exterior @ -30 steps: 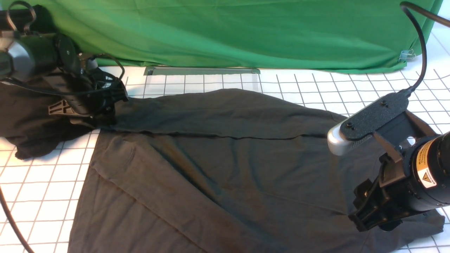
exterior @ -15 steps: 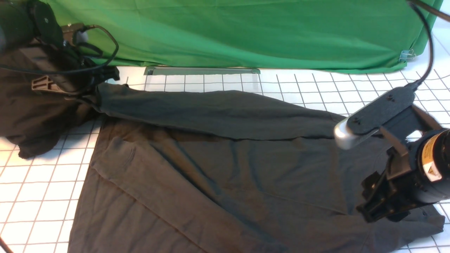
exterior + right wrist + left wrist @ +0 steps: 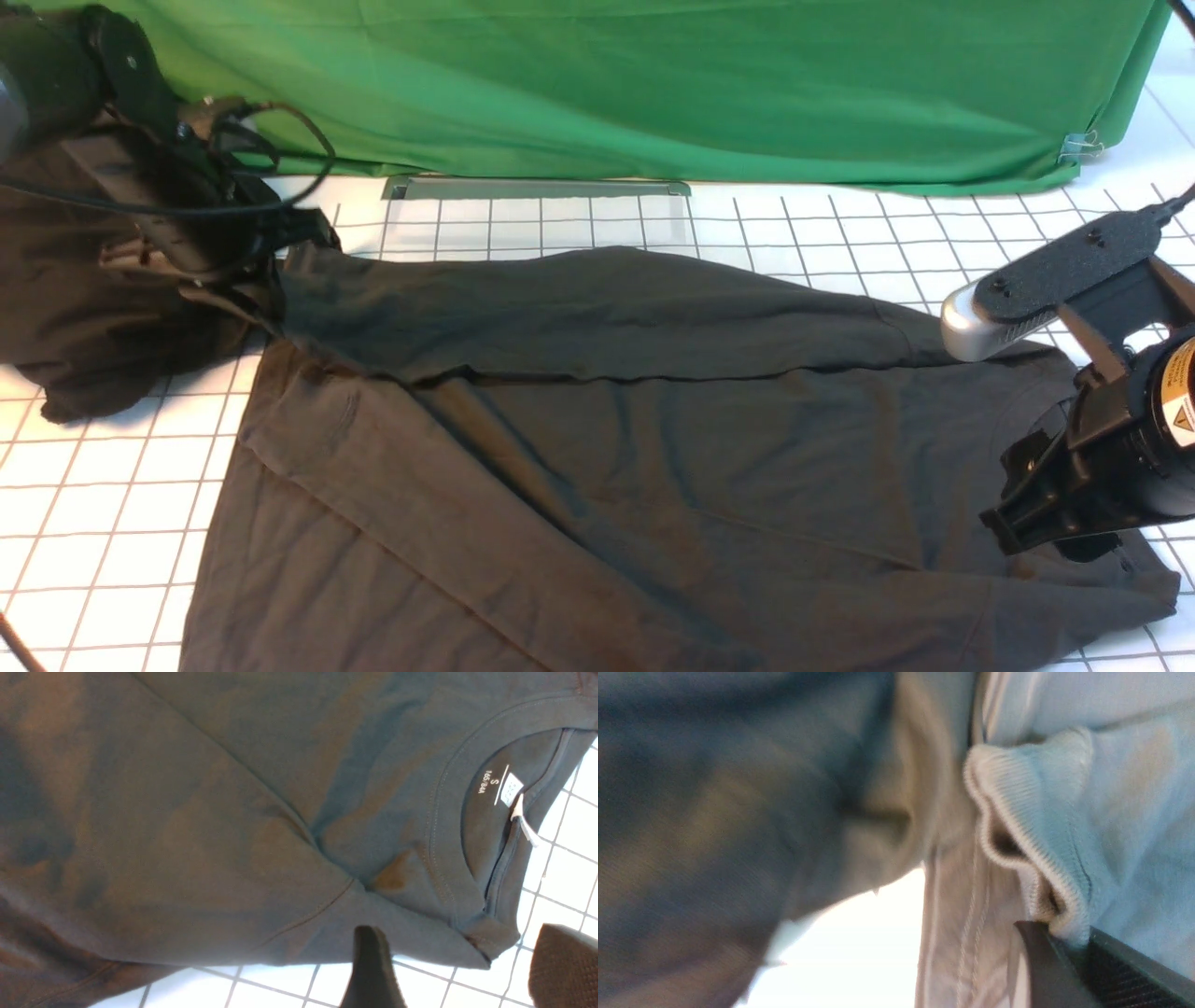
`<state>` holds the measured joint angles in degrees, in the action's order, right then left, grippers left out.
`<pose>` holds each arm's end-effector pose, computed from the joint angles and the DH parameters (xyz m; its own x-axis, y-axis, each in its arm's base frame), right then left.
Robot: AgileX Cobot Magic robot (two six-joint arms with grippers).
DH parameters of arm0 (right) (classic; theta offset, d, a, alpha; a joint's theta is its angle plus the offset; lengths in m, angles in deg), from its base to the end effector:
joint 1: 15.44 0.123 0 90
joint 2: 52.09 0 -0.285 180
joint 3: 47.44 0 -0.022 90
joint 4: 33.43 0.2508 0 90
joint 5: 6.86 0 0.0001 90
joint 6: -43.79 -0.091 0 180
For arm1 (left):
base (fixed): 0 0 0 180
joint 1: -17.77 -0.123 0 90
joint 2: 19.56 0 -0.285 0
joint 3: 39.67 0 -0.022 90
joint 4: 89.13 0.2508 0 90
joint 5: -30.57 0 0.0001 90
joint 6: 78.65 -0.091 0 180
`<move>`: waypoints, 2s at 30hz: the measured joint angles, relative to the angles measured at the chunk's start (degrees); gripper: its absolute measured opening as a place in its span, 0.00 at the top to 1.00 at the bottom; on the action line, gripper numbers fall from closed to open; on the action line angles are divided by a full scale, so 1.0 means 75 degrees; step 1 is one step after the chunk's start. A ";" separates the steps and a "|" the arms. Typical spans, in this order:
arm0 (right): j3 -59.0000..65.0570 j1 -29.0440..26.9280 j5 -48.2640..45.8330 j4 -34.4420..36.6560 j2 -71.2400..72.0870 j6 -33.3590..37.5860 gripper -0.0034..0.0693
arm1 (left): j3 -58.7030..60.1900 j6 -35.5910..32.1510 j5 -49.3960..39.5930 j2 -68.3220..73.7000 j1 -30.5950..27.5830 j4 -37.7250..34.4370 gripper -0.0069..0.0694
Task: Fold a long-sleeved shirt over a white checkered tablecloth.
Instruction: 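Fold the left side of the dark shirt inward over its body with the left gripper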
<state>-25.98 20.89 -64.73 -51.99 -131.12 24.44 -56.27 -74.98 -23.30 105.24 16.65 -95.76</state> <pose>0.2003 0.1168 0.2981 -0.8096 -0.4038 -0.4260 -0.3604 0.9148 -0.1821 0.4359 0.0000 0.2134 -0.9432 -0.1500 -0.2965 -0.1161 0.9848 -0.1289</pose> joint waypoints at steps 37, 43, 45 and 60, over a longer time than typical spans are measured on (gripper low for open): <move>-0.4970 -0.2870 0.0190 0.2404 -0.5890 0.3522 0.34 | 0.2432 0.0595 -0.1601 -0.4227 0.0599 0.0638 0.88; -0.5599 -0.2870 -0.0776 0.2419 -0.6616 0.3529 0.34 | 0.2432 0.0620 -0.1601 -0.4227 0.0599 0.0641 0.88; -0.5616 -0.2870 -0.0936 0.2474 -0.6672 0.3529 0.34 | 0.2432 0.0621 -0.1607 -0.4227 0.0599 0.0641 0.88; -0.5637 -0.2870 -0.0339 0.2595 -0.7154 0.3732 0.40 | 0.2432 0.0621 -0.1607 -0.4227 0.0599 0.0504 0.88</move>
<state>-68.26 -0.64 -67.27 -32.52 -184.78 52.43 -38.03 -70.32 -35.35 73.53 21.14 -91.98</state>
